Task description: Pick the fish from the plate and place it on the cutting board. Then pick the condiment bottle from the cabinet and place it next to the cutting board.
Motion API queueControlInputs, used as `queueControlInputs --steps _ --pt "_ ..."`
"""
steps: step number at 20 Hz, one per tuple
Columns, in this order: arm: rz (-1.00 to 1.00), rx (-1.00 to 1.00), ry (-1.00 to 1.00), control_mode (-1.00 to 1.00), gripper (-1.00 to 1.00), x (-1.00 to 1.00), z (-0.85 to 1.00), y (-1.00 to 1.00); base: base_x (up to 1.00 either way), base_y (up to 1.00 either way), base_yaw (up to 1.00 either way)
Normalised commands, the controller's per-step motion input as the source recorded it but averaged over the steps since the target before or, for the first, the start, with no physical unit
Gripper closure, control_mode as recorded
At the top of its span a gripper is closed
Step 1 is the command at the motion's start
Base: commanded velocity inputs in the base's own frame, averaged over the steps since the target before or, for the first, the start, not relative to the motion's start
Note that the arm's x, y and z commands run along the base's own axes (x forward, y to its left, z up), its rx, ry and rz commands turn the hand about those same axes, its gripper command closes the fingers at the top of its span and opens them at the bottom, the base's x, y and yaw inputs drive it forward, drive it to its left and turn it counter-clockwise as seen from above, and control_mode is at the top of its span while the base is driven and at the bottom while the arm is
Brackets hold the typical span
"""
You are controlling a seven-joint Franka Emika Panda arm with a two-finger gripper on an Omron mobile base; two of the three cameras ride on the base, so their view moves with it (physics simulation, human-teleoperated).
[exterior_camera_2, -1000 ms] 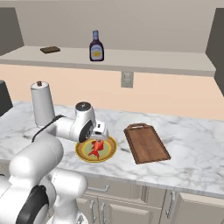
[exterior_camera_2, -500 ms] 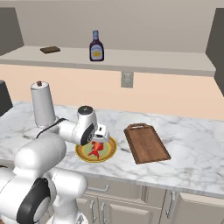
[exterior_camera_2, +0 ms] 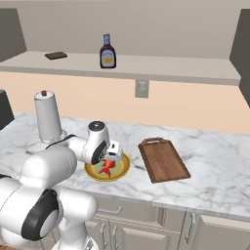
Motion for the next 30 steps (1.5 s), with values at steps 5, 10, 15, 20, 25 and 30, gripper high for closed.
queueControlInputs --steps 5,10,15,20,25,30 --pt "0.00 0.00 0.00 -1.00 -1.00 0.12 -0.11 0.00 0.00 0.00 0.00" --pt "0.00 0.00 0.00 -1.00 -1.00 0.13 -0.10 -0.04 0.00 0.00 0.00" --pt "0.00 0.00 0.00 -1.00 -1.00 0.16 -0.10 -0.07 0.00 0.00 0.00" --pt "0.00 0.00 0.00 -1.00 -1.00 0.10 -0.13 -0.03 0.00 0.00 0.00" --pt "0.00 0.00 0.00 -1.00 -1.00 0.02 -0.22 0.00 0.00 0.00 0.00" --pt "0.00 0.00 0.00 -1.00 -1.00 0.01 -0.20 0.00 0.00 0.00 0.00"
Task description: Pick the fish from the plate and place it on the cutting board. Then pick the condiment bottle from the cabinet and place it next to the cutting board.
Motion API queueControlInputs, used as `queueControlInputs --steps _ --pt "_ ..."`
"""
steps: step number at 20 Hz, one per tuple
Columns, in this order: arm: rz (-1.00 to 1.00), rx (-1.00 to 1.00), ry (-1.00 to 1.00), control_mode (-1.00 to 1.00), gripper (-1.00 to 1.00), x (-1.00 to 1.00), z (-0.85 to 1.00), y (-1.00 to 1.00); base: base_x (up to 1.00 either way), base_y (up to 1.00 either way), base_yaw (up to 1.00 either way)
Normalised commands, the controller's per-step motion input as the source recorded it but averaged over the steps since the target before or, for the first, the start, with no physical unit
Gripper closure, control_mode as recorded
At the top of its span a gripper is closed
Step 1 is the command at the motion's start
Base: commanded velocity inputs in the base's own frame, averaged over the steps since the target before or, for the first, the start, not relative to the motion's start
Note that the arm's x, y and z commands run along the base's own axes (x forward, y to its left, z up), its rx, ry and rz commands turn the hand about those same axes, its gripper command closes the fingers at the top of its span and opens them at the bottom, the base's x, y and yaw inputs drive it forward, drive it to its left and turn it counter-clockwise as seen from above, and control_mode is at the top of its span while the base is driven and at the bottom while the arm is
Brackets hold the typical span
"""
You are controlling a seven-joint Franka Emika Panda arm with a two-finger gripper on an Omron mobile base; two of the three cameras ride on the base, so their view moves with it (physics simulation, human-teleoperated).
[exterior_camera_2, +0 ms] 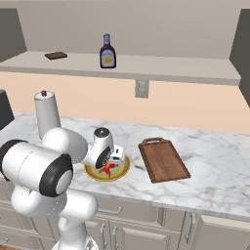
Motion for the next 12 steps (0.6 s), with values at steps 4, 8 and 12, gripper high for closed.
queueControlInputs --steps 4,8,12 --pt "0.00 0.00 0.00 -1.00 1.00 0.02 -0.18 0.00 0.00 0.00 0.00" --pt "0.00 0.00 0.00 -1.00 1.00 0.00 -0.13 0.00 0.00 0.00 0.00" --pt "0.00 0.00 0.00 -1.00 1.00 0.00 -0.09 0.00 0.00 0.00 0.00"
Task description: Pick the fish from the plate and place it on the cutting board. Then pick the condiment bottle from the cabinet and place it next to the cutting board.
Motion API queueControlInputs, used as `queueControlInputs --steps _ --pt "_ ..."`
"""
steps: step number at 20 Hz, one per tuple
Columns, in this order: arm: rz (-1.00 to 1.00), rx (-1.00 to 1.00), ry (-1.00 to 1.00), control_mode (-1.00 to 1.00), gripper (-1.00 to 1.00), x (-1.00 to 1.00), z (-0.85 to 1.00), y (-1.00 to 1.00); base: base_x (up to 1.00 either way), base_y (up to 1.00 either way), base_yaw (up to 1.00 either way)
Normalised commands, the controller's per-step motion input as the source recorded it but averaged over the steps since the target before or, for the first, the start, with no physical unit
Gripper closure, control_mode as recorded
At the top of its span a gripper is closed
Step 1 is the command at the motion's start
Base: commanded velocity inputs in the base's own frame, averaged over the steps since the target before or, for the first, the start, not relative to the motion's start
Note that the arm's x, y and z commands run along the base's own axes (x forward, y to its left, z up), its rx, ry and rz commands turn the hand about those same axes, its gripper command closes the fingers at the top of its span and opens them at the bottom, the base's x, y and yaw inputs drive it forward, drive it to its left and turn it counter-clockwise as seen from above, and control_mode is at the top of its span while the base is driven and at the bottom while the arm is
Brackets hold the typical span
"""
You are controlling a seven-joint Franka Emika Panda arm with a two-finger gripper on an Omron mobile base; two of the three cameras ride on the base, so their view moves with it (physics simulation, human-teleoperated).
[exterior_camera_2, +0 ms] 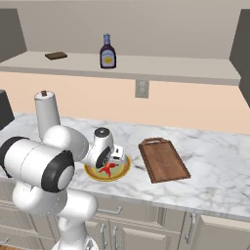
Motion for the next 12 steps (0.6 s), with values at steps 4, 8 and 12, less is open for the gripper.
queueControlInputs --steps 4,8,12 --pt "0.00 0.00 0.00 -1.00 1.00 0.00 -0.08 0.00 0.00 0.00 0.00" --pt "0.00 0.00 0.00 -1.00 1.00 0.00 0.00 0.00 0.00 0.00 0.00" --pt "0.00 0.00 0.00 -1.00 1.00 0.00 0.00 -0.07 0.00 0.00 0.00"
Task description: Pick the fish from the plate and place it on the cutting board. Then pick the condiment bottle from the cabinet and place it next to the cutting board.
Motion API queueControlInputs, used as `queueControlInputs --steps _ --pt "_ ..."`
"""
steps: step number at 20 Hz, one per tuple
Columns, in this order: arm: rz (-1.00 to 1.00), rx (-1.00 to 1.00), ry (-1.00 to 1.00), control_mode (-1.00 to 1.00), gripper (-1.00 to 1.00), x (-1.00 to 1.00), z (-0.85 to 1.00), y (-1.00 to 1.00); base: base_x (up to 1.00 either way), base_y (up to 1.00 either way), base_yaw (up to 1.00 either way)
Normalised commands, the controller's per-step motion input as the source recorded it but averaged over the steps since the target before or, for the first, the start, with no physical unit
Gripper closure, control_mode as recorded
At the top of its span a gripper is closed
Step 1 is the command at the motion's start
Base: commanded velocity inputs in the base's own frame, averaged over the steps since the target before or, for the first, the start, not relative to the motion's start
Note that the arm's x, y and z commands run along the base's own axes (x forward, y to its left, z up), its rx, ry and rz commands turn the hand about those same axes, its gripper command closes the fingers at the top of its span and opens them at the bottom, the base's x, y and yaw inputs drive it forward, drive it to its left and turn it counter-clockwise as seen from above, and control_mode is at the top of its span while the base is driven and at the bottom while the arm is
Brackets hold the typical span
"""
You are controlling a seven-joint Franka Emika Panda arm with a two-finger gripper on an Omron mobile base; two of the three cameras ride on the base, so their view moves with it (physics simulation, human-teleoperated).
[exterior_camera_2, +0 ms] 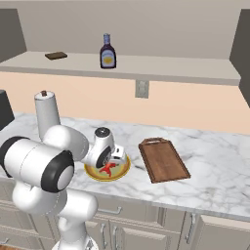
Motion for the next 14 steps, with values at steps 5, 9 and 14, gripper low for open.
queueControlInputs --steps 5,9,14 --pt "0.00 0.00 0.00 -1.00 1.00 0.00 0.00 -0.21 0.00 0.00 0.00" --pt "0.00 0.01 0.00 -1.00 1.00 0.00 0.07 -0.11 0.00 0.00 0.00" --pt "0.00 0.00 0.00 -1.00 1.00 0.00 0.26 0.00 0.00 0.00 0.00"
